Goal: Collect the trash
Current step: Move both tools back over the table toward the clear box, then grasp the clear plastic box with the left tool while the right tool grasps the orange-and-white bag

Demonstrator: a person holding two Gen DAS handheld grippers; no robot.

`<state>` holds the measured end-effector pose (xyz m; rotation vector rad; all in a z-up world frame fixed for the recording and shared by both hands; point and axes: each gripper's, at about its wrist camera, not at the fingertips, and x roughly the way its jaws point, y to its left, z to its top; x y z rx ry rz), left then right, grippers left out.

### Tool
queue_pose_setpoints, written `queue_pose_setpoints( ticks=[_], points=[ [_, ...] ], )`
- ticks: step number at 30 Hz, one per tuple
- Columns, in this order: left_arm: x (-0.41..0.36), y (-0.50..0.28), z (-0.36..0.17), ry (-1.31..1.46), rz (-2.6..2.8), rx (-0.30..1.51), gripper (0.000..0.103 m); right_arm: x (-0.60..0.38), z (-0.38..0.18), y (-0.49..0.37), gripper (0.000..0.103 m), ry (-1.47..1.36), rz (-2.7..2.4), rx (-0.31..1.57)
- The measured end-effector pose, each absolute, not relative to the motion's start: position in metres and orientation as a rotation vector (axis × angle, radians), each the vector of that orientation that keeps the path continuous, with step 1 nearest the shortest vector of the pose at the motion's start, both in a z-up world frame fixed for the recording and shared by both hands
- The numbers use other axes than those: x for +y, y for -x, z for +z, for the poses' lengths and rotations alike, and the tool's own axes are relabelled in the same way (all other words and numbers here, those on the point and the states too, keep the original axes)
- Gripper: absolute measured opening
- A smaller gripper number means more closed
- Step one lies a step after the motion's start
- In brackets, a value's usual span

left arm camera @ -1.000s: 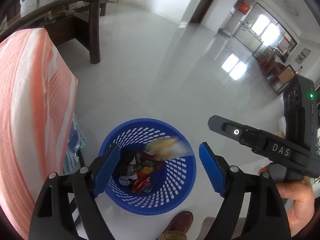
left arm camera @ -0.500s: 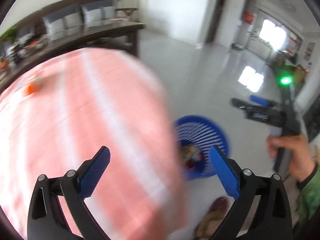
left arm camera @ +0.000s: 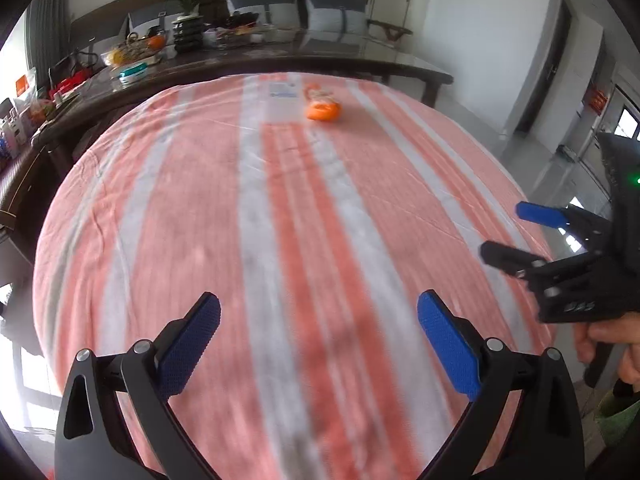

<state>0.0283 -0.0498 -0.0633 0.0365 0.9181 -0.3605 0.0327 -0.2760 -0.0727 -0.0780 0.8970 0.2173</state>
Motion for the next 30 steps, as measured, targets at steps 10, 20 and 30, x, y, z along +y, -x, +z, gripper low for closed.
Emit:
queue_pose_setpoints(
  ticks=[10, 20, 30],
  points=[
    [-0.037, -0.121, -0.04, -0.118, -0.387, 0.91, 0.098, -0.25, -0.107, -0.061, 0.098, 0.061, 0.198, 0.939],
    [-0.085, -0.271, -0.033, 0.011, -0.305, 0.917, 0.098, -0.24, -0.107, -0.063, 0.098, 0.065, 0.182, 0.932],
    [-0.104, -0.306, -0.078, -0.042, -0.286, 1.02, 0.061, -0.24, -0.107, -0.063, 0.098, 0.063, 0.181, 0.933]
  ],
)
